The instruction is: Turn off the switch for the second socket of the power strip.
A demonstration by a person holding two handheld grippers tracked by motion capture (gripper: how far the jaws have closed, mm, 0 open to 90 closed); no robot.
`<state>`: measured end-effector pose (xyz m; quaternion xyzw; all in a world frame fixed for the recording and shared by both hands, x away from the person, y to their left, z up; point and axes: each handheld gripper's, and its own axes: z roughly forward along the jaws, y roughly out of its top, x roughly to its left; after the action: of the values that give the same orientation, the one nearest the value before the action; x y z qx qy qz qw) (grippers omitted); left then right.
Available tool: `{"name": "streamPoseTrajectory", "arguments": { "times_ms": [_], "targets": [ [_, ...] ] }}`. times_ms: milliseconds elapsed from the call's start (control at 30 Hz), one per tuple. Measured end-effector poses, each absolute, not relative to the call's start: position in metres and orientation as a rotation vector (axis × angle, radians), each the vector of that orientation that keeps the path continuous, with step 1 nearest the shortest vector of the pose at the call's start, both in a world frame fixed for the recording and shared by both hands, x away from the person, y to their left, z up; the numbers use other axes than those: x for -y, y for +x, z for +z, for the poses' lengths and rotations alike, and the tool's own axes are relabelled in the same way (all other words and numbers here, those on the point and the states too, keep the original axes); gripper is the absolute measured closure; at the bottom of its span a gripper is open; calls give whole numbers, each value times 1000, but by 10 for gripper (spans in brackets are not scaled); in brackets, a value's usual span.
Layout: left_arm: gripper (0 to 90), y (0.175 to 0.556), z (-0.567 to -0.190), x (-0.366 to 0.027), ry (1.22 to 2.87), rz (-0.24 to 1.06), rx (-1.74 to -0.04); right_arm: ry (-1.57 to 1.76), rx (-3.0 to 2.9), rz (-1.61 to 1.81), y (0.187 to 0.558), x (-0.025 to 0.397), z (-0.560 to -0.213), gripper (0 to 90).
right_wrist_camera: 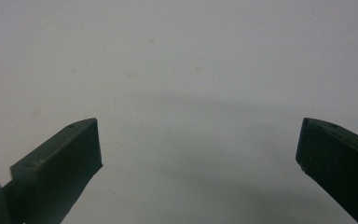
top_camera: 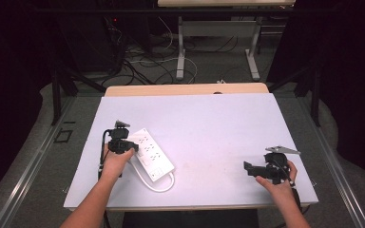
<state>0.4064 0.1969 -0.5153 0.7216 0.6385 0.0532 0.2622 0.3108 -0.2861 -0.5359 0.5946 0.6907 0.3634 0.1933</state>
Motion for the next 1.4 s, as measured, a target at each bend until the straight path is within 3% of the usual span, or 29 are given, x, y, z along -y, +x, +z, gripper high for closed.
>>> {"name": "streamPoseTrajectory", "arguments": {
  "times_ms": [1400],
  "targets": [
    [799,401,-494,-203,1929,175,-1677,1670,-1935,1020,312,286,-536,0]
  ]
}}
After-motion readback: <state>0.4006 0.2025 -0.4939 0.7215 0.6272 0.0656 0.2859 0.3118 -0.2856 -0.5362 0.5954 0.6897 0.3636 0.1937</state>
